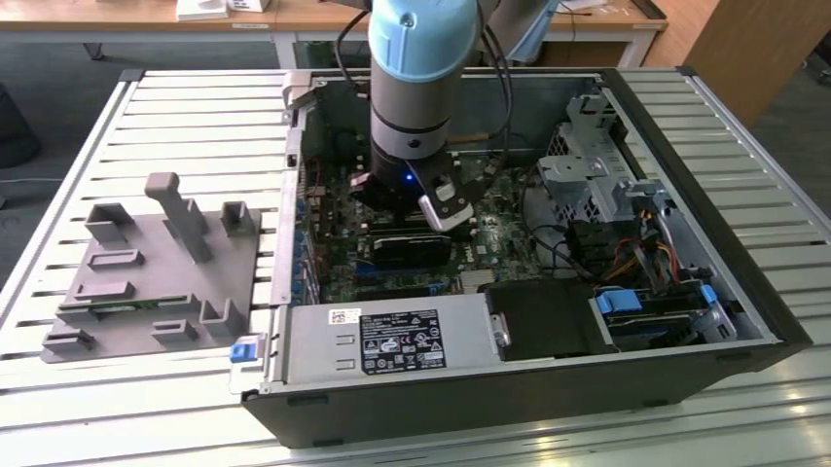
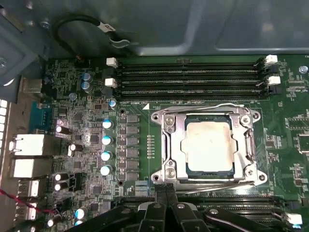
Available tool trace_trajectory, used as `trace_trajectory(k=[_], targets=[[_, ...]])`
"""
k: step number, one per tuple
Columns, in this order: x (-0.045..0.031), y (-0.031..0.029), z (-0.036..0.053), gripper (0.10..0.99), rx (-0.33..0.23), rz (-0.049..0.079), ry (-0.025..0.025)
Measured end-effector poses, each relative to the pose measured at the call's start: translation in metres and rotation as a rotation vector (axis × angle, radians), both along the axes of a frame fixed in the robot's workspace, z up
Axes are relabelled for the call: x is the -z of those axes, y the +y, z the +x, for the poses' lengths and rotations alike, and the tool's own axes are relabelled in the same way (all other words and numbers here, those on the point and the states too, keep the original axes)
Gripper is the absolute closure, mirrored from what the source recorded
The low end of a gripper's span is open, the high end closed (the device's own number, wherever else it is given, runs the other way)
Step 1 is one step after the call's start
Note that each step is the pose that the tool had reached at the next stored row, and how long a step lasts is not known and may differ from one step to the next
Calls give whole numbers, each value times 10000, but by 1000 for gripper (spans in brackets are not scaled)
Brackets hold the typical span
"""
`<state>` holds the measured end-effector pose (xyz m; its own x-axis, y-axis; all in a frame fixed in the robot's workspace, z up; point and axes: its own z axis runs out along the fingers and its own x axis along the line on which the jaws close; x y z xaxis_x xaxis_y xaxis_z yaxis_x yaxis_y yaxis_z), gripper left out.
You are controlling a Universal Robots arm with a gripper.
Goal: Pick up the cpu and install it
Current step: 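Install the second cpu locking lever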
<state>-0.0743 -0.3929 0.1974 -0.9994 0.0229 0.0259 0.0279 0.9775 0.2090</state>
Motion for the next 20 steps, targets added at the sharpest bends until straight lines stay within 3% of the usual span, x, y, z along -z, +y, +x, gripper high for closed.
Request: trace_trajectory(k=[8, 20], targets=[[30, 1, -19, 980, 0, 197, -3], [73, 26, -71, 980, -9, 256, 0]])
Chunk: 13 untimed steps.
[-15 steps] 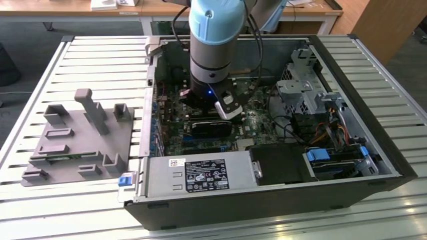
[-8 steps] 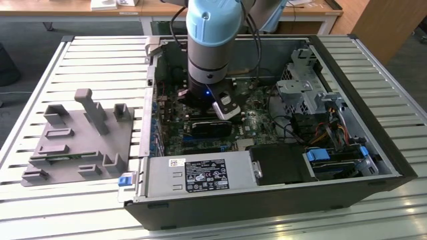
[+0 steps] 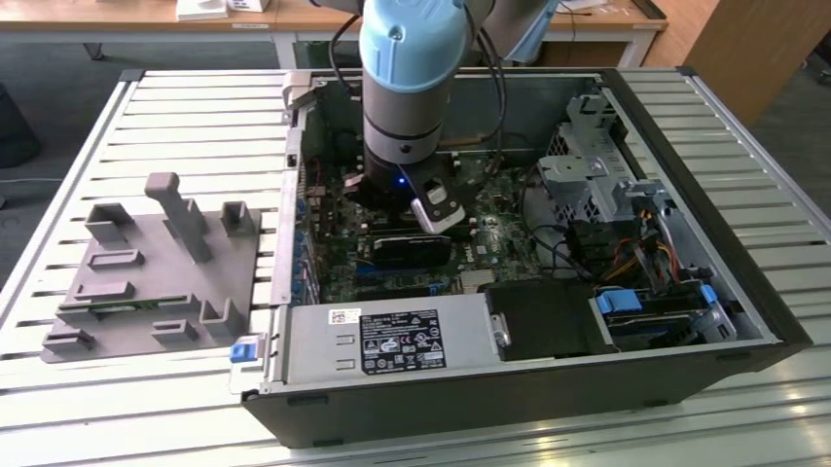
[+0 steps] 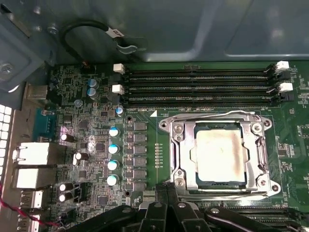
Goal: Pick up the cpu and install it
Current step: 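Install the second cpu locking lever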
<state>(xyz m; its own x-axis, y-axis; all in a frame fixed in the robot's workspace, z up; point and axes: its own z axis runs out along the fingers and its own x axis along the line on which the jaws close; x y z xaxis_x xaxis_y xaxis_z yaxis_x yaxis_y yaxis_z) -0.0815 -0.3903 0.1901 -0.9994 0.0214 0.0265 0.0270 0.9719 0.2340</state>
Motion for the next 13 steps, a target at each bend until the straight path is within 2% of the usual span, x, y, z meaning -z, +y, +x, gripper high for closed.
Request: trace_trajectory(k=[6, 13], targets=[[1, 0, -3, 980, 0, 33, -4], [-83, 0, -4, 980, 0, 30, -2]])
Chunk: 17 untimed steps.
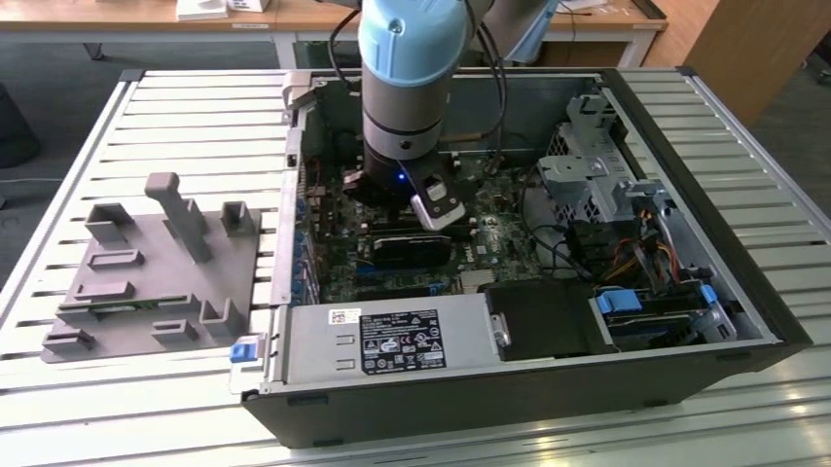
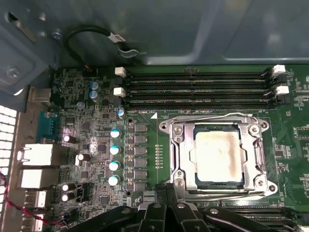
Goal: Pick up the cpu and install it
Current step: 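Install the second cpu locking lever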
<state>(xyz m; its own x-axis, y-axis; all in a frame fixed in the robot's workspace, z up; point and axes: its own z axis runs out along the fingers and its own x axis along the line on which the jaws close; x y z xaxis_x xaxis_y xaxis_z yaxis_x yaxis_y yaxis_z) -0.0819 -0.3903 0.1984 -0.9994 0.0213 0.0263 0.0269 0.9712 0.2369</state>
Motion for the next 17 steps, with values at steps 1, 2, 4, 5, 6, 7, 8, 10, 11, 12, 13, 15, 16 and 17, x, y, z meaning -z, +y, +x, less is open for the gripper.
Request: trace_trajectory(k=[1, 2, 4, 5, 6, 7, 8, 10, 11, 12, 13, 15, 16, 17], targets=[[-25, 0, 0, 980, 0, 0, 0], [-52, 0, 0, 980, 0, 1, 0], [-102, 0, -1, 980, 0, -1, 1], [-128, 0, -1, 980, 1, 0, 0], [-149, 0, -1, 980, 0, 1, 1], [-171, 0, -1, 980, 1, 0, 0], [-196, 0, -1, 980, 1, 0, 1], [-254, 0, -1, 980, 0, 0, 0], [-286, 0, -1, 980, 1, 1, 0], [-321, 0, -1, 980, 0, 1, 0], [-355, 0, -1, 980, 0, 0, 1], [-431, 0, -1, 980, 1, 2, 0], [-476, 0, -1, 980, 0, 0, 0], [-519, 0, -1, 980, 0, 0, 1]])
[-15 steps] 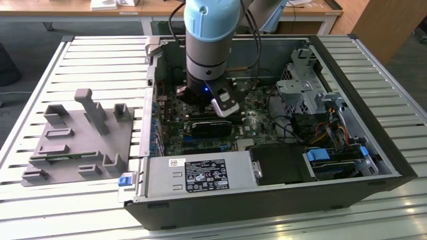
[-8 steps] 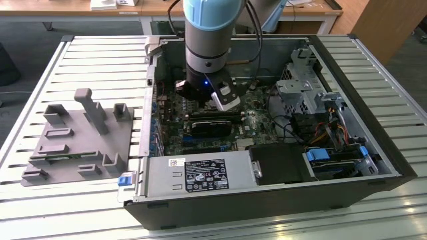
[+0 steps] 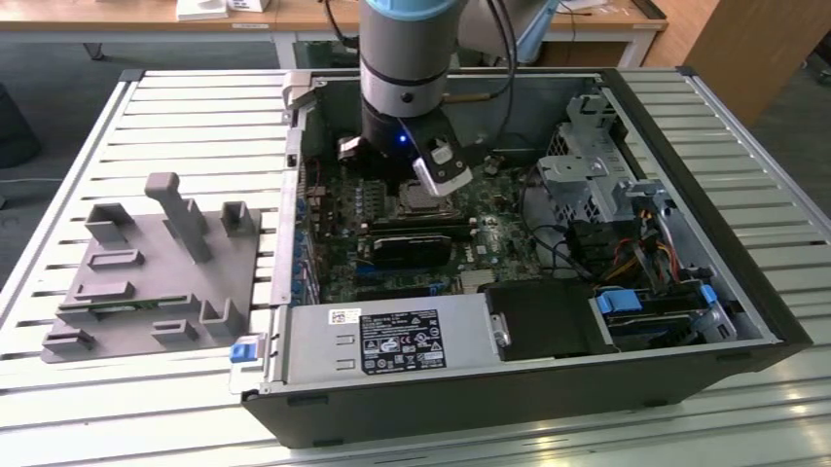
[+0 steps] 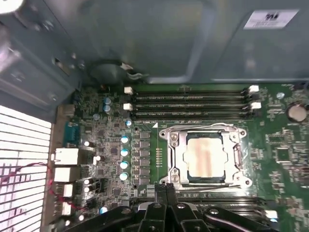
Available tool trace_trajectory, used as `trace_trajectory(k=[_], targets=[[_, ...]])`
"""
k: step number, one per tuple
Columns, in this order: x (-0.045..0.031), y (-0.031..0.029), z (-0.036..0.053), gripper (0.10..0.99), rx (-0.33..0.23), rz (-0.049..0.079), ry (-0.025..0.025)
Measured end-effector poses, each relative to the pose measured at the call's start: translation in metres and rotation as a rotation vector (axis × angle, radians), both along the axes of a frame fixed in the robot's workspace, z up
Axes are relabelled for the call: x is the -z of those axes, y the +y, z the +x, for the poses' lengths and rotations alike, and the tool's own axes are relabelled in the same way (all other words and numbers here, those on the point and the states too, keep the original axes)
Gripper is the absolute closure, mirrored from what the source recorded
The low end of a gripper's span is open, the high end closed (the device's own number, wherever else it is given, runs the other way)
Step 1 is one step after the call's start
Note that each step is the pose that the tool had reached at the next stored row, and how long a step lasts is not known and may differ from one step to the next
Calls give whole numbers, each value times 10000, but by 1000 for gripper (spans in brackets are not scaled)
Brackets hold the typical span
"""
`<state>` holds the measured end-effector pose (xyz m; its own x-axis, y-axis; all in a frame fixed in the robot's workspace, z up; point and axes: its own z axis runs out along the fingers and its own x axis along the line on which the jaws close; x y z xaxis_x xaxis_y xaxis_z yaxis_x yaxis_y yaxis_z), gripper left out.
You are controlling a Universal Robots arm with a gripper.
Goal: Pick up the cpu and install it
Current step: 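Install the second cpu locking lever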
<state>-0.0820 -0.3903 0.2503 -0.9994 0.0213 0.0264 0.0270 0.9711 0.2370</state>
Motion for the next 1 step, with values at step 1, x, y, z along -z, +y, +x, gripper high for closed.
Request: trace_trajectory(k=[1], targets=[[-22, 0, 0, 980, 0, -2, 1]])
